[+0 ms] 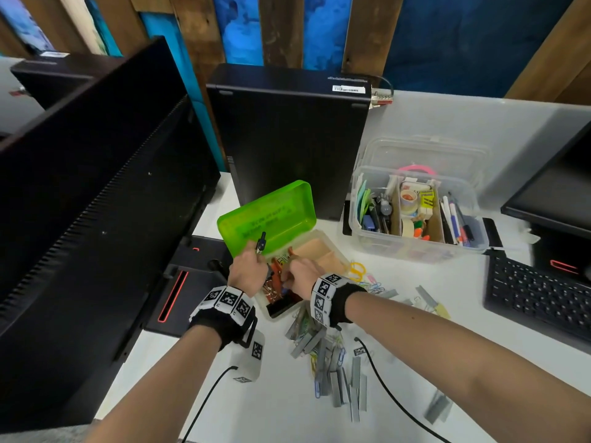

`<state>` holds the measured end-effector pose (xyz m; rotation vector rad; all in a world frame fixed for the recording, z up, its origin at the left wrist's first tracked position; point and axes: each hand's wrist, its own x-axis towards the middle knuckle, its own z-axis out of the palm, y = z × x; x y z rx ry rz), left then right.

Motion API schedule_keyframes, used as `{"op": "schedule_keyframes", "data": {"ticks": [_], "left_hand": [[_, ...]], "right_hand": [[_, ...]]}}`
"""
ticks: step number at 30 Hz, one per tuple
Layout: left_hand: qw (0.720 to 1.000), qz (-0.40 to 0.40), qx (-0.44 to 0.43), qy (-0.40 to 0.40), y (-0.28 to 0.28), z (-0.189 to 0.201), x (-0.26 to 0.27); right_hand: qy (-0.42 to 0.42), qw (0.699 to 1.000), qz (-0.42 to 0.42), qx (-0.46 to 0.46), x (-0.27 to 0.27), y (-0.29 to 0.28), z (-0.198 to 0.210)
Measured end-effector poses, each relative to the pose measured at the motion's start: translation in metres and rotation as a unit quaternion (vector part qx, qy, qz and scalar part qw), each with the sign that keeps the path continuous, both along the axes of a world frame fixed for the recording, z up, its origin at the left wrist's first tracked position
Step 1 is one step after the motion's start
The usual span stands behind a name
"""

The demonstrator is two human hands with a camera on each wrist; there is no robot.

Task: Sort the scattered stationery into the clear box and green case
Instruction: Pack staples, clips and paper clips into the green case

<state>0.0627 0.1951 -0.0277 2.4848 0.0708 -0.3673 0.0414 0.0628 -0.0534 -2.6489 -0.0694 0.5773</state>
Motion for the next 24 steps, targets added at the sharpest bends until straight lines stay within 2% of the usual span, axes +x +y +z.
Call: {"op": "schedule_keyframes", "data": {"ticks": [9,17,21,24], "left_hand": [[1.000,-0.006,0.009,0.007,-0.002,-0.008,-0.002],[1.000,-0.008,0.011,0.014,-0.007,-0.010,0.000],[1.000,-0.008,0.012,0.015,-0.005,-0.011,-0.001],[1.000,-0.006,-0.009,0.019,-0.006,-0.011,0.001]], "right_hand": [[0.002,0.998,-0.047,0.037,0.009,0.002,-0.011],[-0.017,0.999,0.019,-0.031,0.009,0.006,-0.018],[-0.012,0.998,0.051,-0.032,0.009,0.003,-0.019],[-0.019,1.000,0.024,-0.005,0.007,0.002,-0.016]]}}
